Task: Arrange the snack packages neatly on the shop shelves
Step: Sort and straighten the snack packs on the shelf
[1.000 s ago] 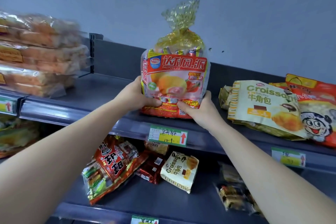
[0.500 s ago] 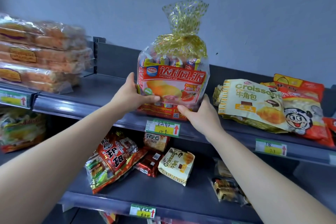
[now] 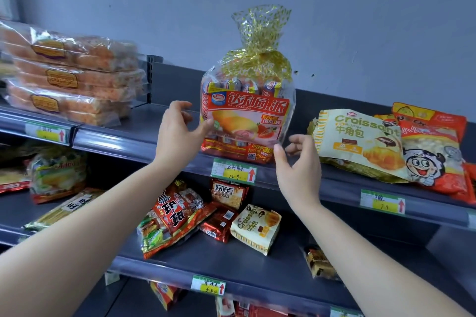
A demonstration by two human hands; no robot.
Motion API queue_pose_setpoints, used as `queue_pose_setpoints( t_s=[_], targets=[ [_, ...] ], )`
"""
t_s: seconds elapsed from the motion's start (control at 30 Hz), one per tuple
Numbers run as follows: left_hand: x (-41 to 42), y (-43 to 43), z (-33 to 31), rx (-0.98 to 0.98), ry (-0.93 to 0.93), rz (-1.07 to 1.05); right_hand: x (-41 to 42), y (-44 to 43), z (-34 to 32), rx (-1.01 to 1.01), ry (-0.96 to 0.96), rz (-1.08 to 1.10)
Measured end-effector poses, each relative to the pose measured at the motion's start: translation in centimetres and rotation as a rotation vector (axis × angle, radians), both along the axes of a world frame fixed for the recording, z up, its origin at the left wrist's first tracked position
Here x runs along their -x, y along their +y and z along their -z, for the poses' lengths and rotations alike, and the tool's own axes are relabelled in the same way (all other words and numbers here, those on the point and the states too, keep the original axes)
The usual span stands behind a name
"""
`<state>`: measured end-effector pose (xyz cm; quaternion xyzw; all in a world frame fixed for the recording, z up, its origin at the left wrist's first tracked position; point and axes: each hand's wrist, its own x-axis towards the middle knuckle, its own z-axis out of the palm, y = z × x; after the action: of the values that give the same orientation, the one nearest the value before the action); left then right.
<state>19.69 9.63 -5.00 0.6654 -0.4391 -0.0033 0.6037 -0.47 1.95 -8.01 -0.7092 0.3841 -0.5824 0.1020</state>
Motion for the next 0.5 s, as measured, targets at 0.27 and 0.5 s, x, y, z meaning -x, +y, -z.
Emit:
queue_pose_setpoints(
  t_s=[0.27, 0.5],
  targets=[
    [3.4, 2.6, 6.8, -0.012, -0.084, 0.092, 1.0, 2.6, 6.5, -0.024, 0.189, -0.215],
    [3.8, 1.5, 15.5, -0.353, -0.204, 0.14, 2.5, 1.1, 14.5, -0.318, 0.473, -0.125]
  ],
)
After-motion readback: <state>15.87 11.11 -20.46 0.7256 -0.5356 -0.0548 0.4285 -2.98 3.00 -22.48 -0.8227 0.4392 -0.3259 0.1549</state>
